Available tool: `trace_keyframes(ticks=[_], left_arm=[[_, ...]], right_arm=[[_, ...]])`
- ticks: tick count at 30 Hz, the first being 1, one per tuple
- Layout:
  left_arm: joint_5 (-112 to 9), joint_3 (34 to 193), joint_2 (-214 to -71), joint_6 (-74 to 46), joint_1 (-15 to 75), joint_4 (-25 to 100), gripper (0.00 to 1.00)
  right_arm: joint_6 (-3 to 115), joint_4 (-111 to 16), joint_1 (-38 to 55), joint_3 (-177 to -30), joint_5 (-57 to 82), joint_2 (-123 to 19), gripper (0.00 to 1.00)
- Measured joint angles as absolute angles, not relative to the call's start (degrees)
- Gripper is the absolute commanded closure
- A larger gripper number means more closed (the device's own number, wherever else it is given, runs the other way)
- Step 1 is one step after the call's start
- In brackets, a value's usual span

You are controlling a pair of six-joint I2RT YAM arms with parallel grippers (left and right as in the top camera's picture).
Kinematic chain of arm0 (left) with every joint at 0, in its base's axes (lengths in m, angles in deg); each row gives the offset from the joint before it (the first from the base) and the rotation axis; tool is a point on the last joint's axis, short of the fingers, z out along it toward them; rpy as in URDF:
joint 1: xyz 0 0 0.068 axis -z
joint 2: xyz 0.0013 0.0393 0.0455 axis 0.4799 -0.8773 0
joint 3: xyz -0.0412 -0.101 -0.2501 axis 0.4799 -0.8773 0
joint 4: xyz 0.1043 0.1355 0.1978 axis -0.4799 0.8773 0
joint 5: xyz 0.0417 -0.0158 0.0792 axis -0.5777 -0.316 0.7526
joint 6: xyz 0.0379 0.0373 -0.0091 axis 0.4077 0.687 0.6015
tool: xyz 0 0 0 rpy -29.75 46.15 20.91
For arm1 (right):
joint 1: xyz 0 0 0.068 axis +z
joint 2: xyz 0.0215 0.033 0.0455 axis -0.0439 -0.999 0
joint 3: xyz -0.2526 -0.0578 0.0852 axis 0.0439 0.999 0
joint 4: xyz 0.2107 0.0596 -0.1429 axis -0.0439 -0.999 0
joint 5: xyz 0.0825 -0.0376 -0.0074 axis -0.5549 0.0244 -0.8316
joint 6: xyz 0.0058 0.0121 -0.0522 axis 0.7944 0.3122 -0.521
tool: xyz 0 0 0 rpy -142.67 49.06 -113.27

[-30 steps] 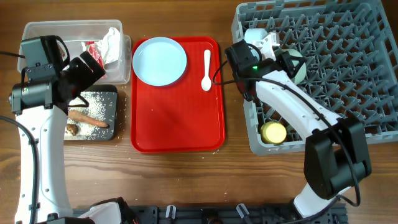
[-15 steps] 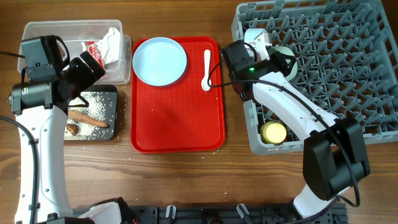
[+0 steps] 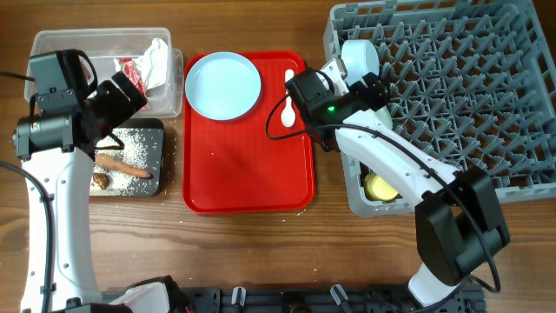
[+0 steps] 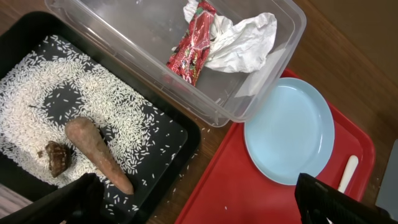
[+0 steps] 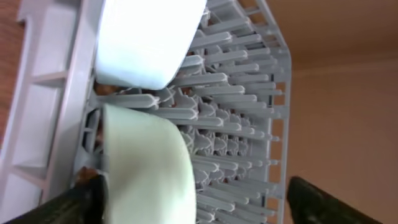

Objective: Sort waste into correct bins and load items into the dishwasher rack
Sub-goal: 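Grasp the rim of the white plate with the right gripper, then lift the white plate and stand it upright in the dish rack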

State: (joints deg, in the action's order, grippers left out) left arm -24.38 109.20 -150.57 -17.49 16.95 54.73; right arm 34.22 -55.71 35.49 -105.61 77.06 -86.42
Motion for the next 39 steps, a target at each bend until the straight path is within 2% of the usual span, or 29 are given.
trace_keyframes(ticks=[5, 8, 13, 14, 15, 17, 18, 20, 26, 30, 36, 39], left_arm=[[-24.4, 109.2, -150.6, -17.5, 17.0, 54.7, 0.00], [-24.4, 109.2, -150.6, -17.5, 17.0, 54.7, 0.00], [-24.4, 109.2, -150.6, -17.5, 17.0, 54.7, 0.00], [-24.4, 109.2, -150.6, -17.5, 17.0, 54.8, 0.00], [-24.4, 109.2, -150.6, -17.5, 17.0, 54.7, 0.00], [-24.4, 109.2, -150.6, -17.5, 17.0, 54.8, 0.00], [-24.4, 109.2, -150.6, -17.5, 17.0, 54.8, 0.00], [-24.4, 109.2, -150.6, -17.5, 17.0, 54.7, 0.00], [-24.4, 109.2, -150.6, -17.5, 17.0, 54.8, 0.00], [-24.4, 109.2, -150.6, -17.5, 17.0, 54.7, 0.00], [-24.4, 109.2, -150.6, -17.5, 17.0, 54.8, 0.00], [-24.4, 109.2, -150.6, -17.5, 17.0, 54.8, 0.00]], right_arm=[[35.5, -52.7, 35.5, -106.3, 75.1, -86.2, 0.00], [36.6, -47.5, 35.5, -107.8, 69.0, -82.2, 0.00], [38.8, -39.3, 35.4, -109.2, 32.9, -73.9, 0.00], [41.0, -36.9, 35.4, -109.2, 28.5, -74.0, 0.00], [47.4, -32.4, 35.5, -109.3, 20.5, -74.7, 0.07], [56.2, -27.3, 35.5, -109.3, 15.8, -77.5, 0.08], [61.0, -25.7, 35.5, -109.3, 15.3, -80.5, 0.11], [69.6, -23.2, 35.7, -109.3, 18.0, -87.4, 0.28], [82.4, -18.2, 35.7, -109.3, 20.9, -101.8, 0.36], [84.5, -14.8, 35.9, -109.3, 21.3, -104.2, 0.37], [85.2, -12.6, 36.3, -109.3, 21.5, -106.7, 0.47], [85.4, -11.6, 36.7, -109.3, 21.4, -107.6, 0.63]])
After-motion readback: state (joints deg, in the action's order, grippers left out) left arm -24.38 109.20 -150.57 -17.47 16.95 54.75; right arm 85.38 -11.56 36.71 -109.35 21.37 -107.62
